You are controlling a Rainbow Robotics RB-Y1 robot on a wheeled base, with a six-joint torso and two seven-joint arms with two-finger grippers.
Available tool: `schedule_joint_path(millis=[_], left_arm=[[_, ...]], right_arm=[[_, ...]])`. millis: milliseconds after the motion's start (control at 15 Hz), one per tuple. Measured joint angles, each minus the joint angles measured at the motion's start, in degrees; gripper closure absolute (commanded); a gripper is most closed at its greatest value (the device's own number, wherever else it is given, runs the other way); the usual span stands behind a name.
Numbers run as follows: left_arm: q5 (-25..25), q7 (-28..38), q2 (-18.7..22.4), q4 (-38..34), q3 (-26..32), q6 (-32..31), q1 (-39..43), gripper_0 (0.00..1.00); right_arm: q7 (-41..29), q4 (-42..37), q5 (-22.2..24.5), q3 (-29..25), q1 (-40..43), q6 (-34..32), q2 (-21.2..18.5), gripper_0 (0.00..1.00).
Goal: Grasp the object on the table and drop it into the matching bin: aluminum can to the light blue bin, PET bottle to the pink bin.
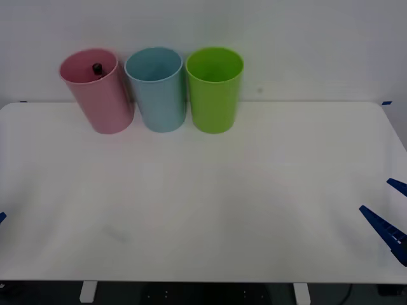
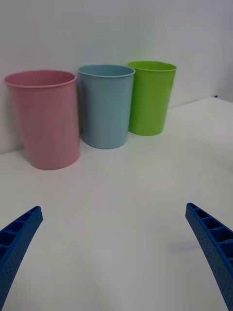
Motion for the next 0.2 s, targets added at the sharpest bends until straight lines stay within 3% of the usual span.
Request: schedule_joint_path(millis=[200], left_arm=[[-0.1, 0.3, 0.2, 0.0, 0.1, 0.0, 0.0, 0.00]], right_arm=[[0.0, 0.0, 0.0, 0.0, 0.0, 0.0, 0.0, 0.00]])
